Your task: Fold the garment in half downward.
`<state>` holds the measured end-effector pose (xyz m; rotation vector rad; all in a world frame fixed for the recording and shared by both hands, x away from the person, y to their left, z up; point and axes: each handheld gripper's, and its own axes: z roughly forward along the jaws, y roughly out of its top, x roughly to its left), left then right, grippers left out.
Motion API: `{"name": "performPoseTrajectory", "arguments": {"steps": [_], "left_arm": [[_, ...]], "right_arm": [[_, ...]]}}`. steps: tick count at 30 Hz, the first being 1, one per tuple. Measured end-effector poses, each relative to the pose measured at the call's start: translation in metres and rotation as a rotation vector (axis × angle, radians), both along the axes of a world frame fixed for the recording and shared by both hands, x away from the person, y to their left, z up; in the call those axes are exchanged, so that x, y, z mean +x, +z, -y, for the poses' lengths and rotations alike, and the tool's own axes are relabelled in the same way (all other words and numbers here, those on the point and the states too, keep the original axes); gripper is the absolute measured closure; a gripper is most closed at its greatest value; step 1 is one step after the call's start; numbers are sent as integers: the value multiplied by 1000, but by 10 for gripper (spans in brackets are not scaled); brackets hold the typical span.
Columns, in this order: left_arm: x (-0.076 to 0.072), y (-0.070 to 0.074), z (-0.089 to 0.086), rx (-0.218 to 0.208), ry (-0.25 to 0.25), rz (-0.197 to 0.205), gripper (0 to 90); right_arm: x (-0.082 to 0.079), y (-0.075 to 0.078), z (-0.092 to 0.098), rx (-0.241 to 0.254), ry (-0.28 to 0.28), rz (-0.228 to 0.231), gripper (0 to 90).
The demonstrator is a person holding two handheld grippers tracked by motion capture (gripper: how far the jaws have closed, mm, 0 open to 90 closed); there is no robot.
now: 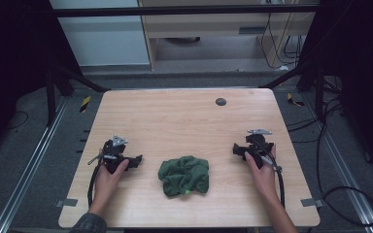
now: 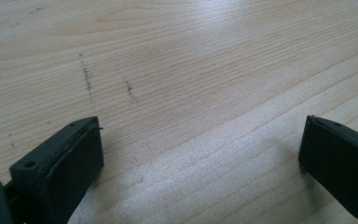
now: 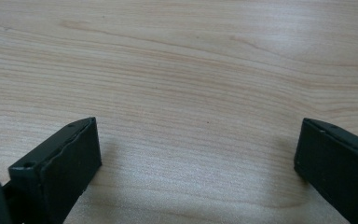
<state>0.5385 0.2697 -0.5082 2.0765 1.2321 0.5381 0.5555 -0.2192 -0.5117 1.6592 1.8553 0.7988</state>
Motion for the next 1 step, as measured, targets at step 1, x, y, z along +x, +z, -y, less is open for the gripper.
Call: {"name": "performPoseTrajectory", "arguments": {"steps": [1], "left_arm": [[0,0,0,0,0,0,0]], "right_arm": [[0,0,0,0,-2,0,6]]}}
